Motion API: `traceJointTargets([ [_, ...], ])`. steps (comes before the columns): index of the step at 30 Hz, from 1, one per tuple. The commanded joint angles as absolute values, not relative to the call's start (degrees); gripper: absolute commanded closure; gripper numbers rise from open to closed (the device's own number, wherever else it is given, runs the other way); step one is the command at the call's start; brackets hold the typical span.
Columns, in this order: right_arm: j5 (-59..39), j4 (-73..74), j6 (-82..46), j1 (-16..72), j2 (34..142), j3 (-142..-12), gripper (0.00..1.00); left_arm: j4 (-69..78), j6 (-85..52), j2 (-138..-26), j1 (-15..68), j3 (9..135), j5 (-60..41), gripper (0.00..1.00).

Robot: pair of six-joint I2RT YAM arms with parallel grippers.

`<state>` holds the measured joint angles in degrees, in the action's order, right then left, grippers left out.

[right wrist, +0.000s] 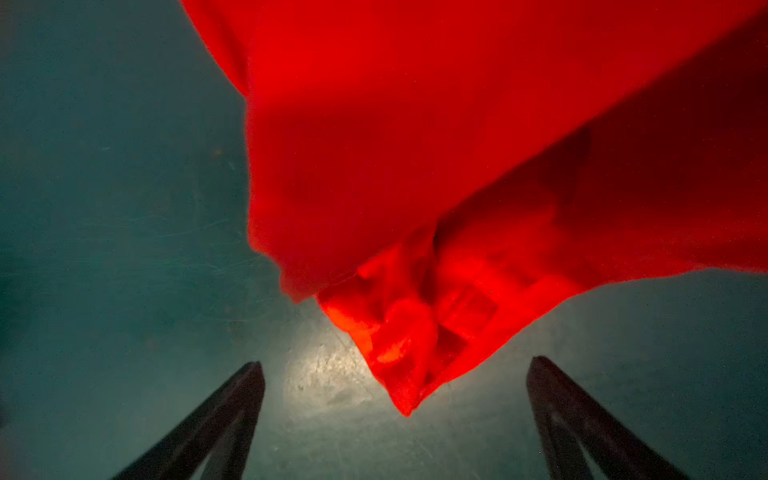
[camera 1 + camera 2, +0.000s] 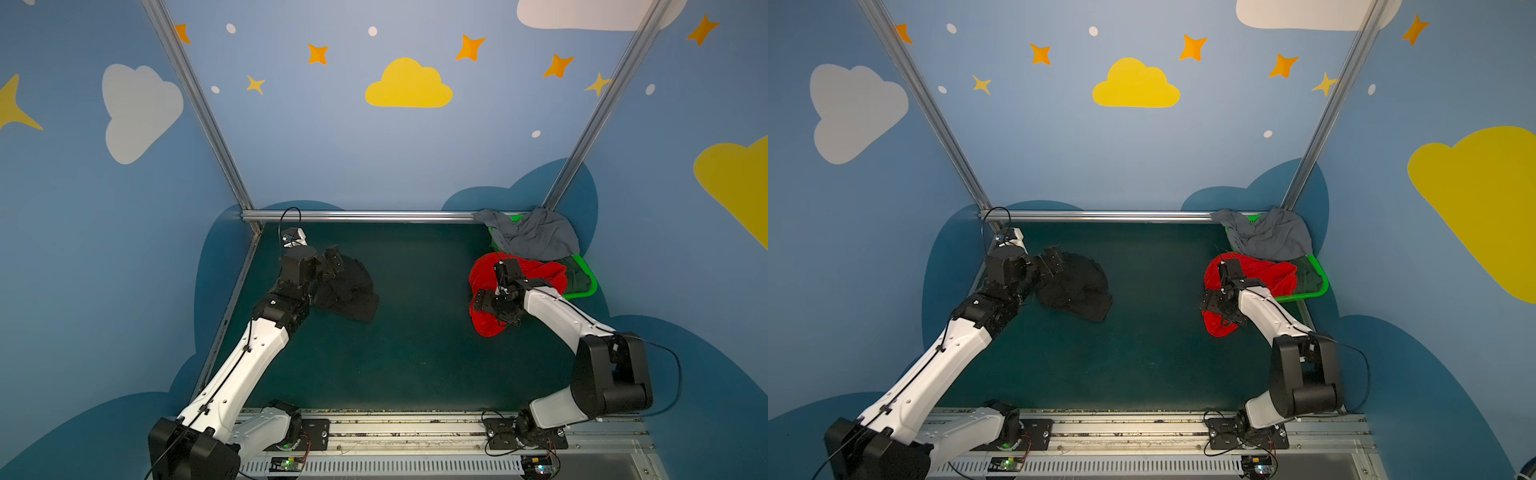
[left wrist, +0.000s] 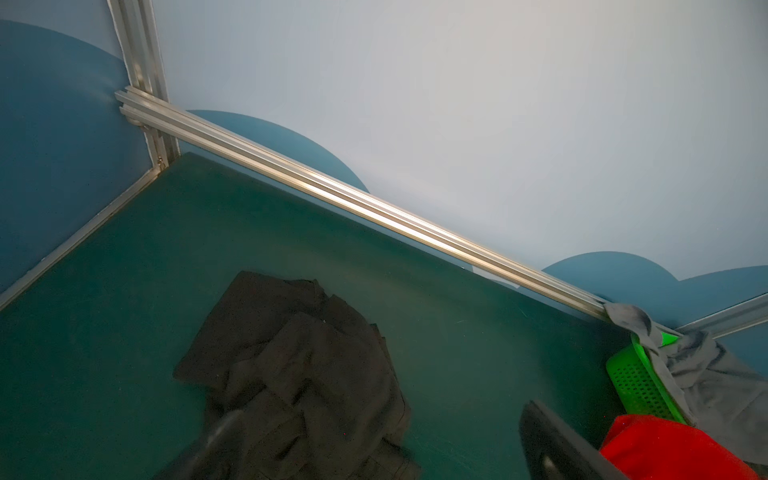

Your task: Fold and stack the t-shirts

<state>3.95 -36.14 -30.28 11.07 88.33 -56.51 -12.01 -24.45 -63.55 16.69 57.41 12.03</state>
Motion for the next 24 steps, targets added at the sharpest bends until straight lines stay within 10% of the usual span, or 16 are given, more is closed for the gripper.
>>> traceJointTargets([
  [1, 5.4, -34.7, -32.3, 11.9, 92.6, -57.3, 0.04, -11.1, -24.7, -62.7, 16.8, 57.1, 11.1, 0.0],
  [11, 6.0, -33.6, -33.8, 12.3, 101.1, -60.7, 0.08, -11.3, -23.8, -61.6, 16.6, 56.9, 12.5, 0.0],
  [17, 6.0, -34.0, -31.8, 12.0, 102.6, -63.0, 0.66, -9.6, -23.8, -60.8, 16.6, 55.6, 12.2, 0.0],
  [24, 5.6, -36.6, -29.4, 10.9, 102.5, -68.4, 1.0, -9.5, -24.1, -60.6, 16.6, 55.5, 11.2, 0.0],
])
